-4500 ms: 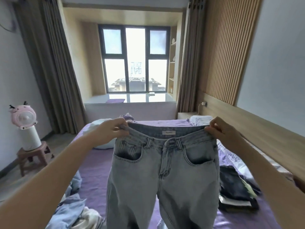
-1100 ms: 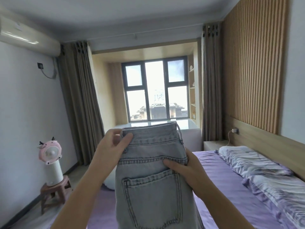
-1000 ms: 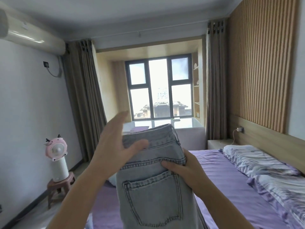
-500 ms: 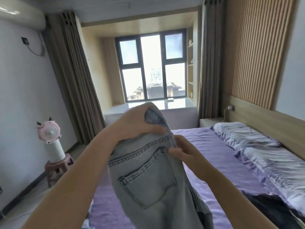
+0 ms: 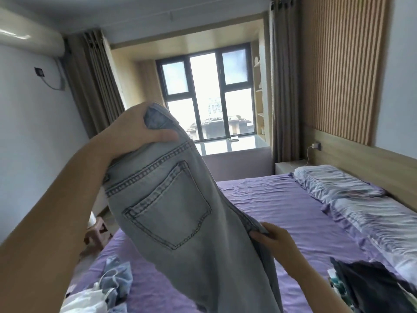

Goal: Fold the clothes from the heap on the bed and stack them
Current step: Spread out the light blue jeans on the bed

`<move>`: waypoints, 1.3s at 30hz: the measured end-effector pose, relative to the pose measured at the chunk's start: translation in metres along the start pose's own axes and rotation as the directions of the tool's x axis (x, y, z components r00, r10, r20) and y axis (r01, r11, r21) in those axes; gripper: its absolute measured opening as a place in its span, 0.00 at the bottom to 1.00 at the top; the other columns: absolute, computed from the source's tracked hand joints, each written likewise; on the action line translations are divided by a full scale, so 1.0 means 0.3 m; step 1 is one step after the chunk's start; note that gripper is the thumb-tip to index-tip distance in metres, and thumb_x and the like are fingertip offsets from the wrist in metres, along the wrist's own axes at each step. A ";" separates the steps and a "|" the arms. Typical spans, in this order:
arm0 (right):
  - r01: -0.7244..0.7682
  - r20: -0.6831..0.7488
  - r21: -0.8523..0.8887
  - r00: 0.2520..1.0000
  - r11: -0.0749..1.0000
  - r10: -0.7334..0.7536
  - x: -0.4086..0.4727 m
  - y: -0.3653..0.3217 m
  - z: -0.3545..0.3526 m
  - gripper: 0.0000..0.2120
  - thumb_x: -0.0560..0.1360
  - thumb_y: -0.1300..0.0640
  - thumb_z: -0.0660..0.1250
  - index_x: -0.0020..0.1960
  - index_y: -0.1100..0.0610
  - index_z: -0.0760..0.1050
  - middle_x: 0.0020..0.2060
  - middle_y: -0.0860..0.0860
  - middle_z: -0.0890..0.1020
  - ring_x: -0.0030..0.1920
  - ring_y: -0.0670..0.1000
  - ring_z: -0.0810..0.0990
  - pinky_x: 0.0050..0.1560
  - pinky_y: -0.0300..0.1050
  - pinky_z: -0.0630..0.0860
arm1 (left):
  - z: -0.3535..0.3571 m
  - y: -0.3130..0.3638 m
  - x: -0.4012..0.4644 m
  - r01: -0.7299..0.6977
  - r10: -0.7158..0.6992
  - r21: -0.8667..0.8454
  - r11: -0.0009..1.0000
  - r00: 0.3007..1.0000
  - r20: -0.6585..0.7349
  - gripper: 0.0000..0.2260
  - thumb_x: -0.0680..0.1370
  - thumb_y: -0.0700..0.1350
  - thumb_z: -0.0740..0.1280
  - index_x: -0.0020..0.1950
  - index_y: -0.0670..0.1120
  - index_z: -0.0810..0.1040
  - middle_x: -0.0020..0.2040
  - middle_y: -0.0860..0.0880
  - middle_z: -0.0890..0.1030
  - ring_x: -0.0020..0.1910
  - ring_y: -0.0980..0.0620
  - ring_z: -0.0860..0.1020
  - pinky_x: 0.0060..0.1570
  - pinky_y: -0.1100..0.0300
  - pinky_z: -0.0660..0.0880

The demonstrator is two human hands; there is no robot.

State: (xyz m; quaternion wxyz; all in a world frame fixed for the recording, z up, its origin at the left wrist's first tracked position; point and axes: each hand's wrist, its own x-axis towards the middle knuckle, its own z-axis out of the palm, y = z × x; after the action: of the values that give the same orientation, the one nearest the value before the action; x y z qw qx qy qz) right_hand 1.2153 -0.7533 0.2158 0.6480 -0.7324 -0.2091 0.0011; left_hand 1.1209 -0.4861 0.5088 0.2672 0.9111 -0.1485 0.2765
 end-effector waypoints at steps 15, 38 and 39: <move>0.092 0.062 -0.057 0.994 0.994 -0.089 -0.105 -0.052 -0.040 0.12 0.71 0.67 0.71 0.50 0.55 0.76 0.41 0.50 0.80 0.41 0.41 0.77 0.42 0.30 0.71 | 0.233 -0.202 -0.310 0.375 -0.376 -0.034 0.926 0.923 -0.080 0.27 0.53 0.72 0.73 0.46 0.62 0.74 0.44 0.65 0.79 0.42 0.67 0.77 0.41 0.63 0.71; 0.062 -0.162 -0.313 0.980 0.948 -0.117 -0.341 0.030 -0.347 0.08 0.77 0.54 0.65 0.39 0.47 0.72 0.33 0.42 0.79 0.37 0.37 0.75 0.37 0.28 0.68 | 0.461 -0.073 -0.539 0.559 -0.555 0.037 0.828 0.828 -0.086 0.19 0.62 0.58 0.76 0.48 0.54 0.75 0.45 0.60 0.77 0.43 0.75 0.72 0.40 0.76 0.67; 0.050 -0.163 -0.320 0.981 0.946 -0.107 -0.342 0.016 -0.355 0.07 0.77 0.53 0.64 0.40 0.48 0.72 0.32 0.44 0.79 0.37 0.38 0.76 0.37 0.30 0.69 | 0.478 -0.059 -0.544 0.558 -0.555 0.041 0.829 0.828 -0.078 0.18 0.64 0.56 0.76 0.48 0.54 0.75 0.45 0.59 0.77 0.43 0.73 0.73 0.40 0.76 0.67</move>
State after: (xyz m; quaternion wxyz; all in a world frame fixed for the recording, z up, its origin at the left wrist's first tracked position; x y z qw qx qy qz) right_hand 1.1523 -0.8864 0.2005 0.5389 -0.8143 -0.1769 -0.1235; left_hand 1.0582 -0.5333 0.3055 0.3124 0.9135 0.1403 0.2198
